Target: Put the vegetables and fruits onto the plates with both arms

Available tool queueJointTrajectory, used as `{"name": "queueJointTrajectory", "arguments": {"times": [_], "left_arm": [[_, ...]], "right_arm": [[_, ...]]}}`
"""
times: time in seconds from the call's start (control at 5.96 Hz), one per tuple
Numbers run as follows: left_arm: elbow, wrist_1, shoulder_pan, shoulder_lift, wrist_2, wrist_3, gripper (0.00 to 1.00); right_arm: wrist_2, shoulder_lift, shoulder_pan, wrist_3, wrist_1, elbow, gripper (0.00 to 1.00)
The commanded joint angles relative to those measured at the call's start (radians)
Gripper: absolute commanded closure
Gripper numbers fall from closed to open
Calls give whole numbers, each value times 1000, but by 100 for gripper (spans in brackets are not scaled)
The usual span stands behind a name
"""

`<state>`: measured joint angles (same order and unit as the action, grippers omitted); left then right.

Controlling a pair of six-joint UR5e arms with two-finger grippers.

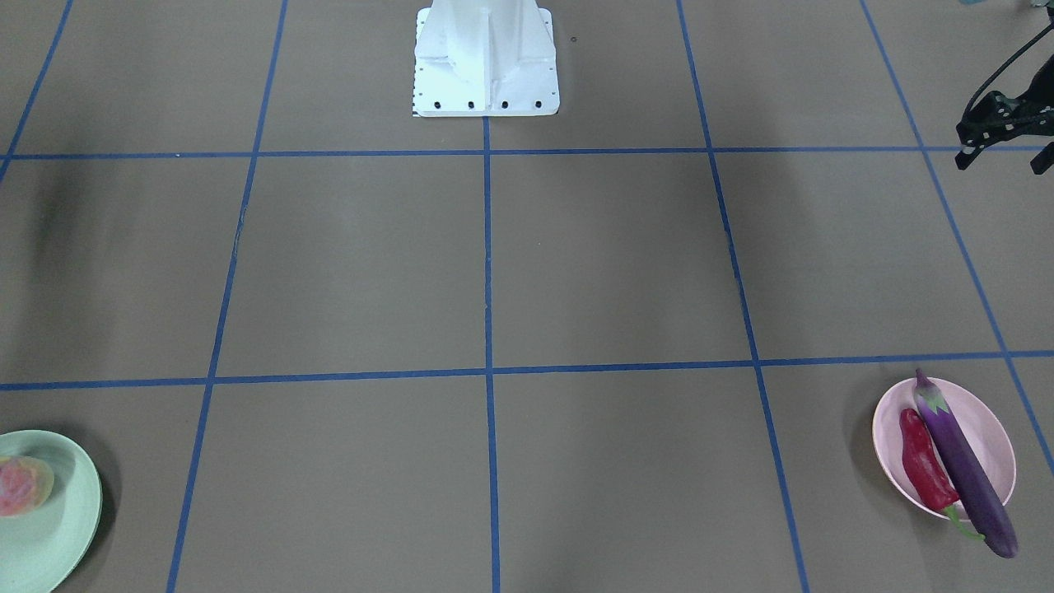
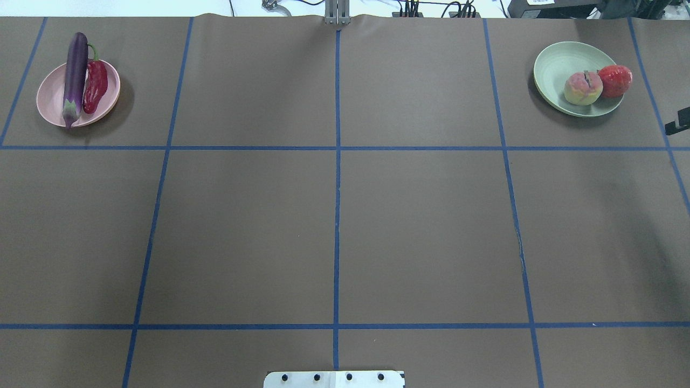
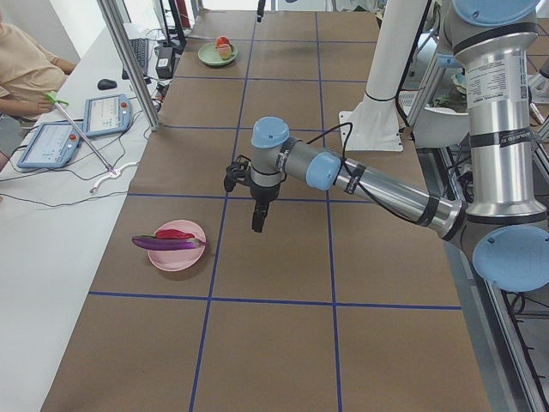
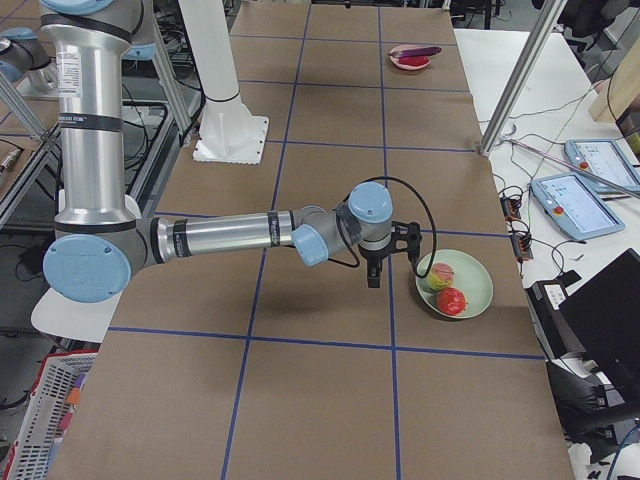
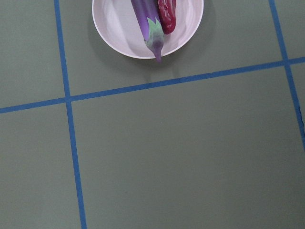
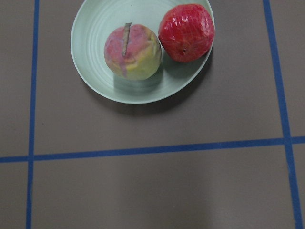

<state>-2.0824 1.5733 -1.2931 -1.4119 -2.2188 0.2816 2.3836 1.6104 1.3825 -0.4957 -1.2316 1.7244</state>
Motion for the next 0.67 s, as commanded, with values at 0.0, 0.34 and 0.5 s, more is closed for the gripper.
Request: {"name": "queueJointTrajectory", "arguments": {"times": [0.0,0.34,0.5], "left_arm": [[83,-22,-66,-15,-91,-86,0],[177,-21,-136,-28,-114,-203,0],[182,-27,-140,-50,-113,-194,0]], "right_arm": [[2,20,64,231,-211,77,0],[-3,64,73,259,-262,144,0],[-10,74,64,261,-262,145,0]]}}
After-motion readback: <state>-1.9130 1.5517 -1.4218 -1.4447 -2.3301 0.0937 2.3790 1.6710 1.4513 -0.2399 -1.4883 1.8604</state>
